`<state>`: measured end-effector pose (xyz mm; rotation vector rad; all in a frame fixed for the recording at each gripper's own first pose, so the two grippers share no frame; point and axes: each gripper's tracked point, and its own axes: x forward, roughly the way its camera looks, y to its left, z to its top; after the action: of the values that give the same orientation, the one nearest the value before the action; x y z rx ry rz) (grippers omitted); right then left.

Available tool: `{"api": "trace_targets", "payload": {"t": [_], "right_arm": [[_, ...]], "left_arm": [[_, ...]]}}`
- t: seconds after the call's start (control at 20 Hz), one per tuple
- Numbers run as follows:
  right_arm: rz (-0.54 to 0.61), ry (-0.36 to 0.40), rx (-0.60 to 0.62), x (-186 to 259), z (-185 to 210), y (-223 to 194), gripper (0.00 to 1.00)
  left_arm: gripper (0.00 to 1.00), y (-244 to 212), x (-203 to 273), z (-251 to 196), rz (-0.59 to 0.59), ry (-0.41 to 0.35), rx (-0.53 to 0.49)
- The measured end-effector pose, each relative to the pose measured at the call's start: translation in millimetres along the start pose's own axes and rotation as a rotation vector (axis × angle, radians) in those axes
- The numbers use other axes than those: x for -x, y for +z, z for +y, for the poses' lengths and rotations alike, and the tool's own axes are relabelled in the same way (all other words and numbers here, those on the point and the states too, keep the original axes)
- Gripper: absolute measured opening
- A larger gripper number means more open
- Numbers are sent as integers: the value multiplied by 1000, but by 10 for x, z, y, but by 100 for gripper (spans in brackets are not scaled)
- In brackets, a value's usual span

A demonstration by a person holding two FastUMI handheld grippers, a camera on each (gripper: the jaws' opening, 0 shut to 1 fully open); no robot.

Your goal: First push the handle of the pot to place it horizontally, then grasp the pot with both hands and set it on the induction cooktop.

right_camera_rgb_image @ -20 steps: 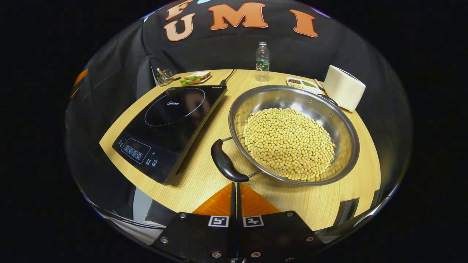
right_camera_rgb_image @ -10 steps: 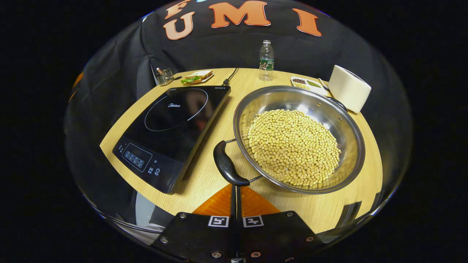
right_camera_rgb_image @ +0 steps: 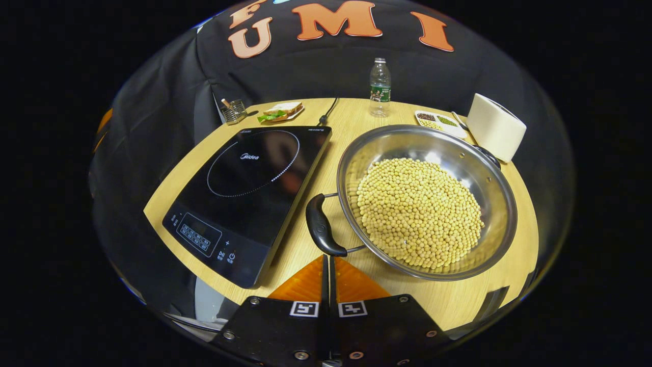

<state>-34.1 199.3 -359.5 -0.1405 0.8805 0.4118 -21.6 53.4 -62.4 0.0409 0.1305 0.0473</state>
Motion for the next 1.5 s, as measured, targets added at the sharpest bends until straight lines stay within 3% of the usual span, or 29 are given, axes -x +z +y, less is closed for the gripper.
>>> {"api": "trace_targets", "payload": {"t": [1.5], "right_arm": [[-16,29,-106,-495,366,555,0]], "left_arm": [[98,-234,-317,348,74,21,43]]}}
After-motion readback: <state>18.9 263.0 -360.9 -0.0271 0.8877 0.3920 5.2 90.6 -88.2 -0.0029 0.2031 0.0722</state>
